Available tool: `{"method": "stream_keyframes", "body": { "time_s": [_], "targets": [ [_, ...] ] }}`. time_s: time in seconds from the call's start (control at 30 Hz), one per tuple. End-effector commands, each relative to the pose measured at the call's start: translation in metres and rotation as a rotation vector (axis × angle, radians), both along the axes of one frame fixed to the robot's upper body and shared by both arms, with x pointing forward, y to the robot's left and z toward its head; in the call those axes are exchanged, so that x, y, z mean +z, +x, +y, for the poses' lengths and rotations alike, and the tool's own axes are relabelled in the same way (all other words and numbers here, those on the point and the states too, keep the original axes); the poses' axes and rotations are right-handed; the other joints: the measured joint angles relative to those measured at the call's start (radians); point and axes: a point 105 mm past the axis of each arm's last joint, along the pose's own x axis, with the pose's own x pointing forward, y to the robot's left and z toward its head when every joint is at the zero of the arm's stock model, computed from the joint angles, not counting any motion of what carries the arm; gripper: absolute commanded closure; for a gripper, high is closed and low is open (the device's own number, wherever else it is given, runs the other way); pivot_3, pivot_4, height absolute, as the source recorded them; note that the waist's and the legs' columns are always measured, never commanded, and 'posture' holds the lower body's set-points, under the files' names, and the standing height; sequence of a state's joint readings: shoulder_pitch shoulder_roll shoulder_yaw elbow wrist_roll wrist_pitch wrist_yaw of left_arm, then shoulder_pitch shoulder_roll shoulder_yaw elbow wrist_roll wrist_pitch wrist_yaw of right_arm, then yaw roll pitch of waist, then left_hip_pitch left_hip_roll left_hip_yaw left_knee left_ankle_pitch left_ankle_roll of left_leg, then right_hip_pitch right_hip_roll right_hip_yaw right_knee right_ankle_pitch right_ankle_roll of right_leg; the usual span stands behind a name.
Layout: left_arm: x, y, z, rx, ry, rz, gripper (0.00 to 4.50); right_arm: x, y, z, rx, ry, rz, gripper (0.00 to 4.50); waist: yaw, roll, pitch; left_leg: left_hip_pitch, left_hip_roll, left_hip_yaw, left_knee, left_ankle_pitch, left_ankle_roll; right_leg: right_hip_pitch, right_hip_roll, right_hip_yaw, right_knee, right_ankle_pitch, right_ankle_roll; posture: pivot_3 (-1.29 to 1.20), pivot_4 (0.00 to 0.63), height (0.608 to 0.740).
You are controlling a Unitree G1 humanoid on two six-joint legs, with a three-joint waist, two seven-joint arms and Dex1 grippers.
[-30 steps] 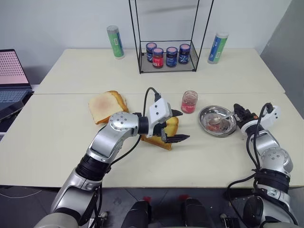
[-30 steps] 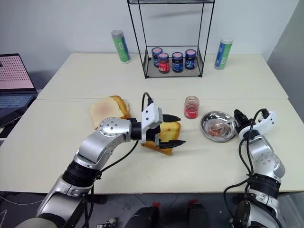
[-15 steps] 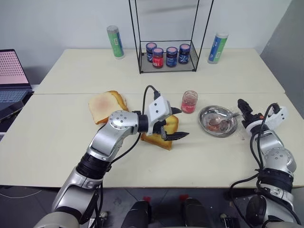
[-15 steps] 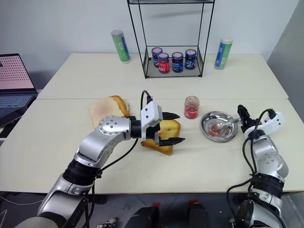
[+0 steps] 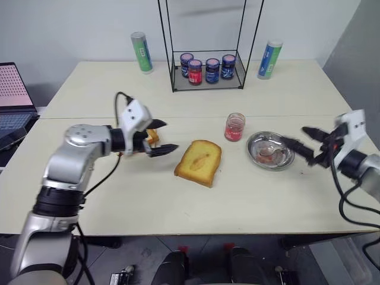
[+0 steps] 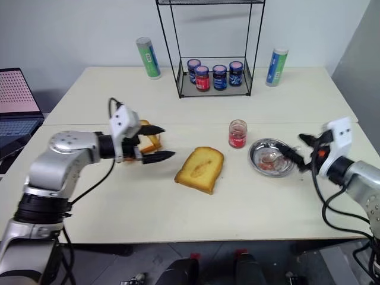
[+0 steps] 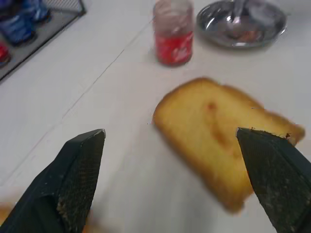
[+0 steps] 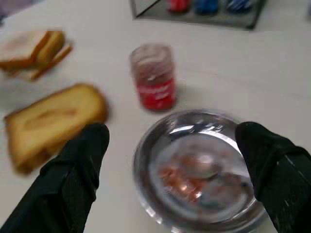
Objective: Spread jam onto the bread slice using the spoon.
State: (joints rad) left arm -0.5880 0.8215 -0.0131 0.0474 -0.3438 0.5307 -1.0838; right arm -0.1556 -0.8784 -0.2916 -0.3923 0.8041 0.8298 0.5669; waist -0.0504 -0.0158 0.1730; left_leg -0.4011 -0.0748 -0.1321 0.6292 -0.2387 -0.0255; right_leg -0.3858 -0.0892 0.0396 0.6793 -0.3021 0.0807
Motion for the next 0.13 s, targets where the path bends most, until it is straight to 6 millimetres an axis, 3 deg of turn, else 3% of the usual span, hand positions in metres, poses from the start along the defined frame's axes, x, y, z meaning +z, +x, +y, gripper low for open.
{"method": "stream_keyframes", "body": {
  "time_s": [0.03, 0.13],
  "targets": [
    [0.0115, -0.0070, 0.0182, 0.021, -0.001, 0.003, 0.00, 0.0071, -0.0156, 0.0115, 0.110, -0.047, 0.009, 0.02, 0.004, -0.001, 0.001, 0.000, 0.000, 0.000, 0.000, 0.000, 0.000, 0.000, 0.000, 0.000, 0.000, 0.000, 0.000, 0.00, 0.150, 0.740],
    [0.0115, -0.0103, 0.0233, 0.024, 0.009, 0.010, 0.00, 0.0102, -0.0152, 0.0106, 0.102, -0.043, 0.003, 0.02, 0.012, -0.002, 0.001, 0.000, 0.000, 0.000, 0.000, 0.000, 0.000, 0.000, 0.000, 0.000, 0.000, 0.000, 0.000, 0.00, 0.150, 0.740]
  ]
}}
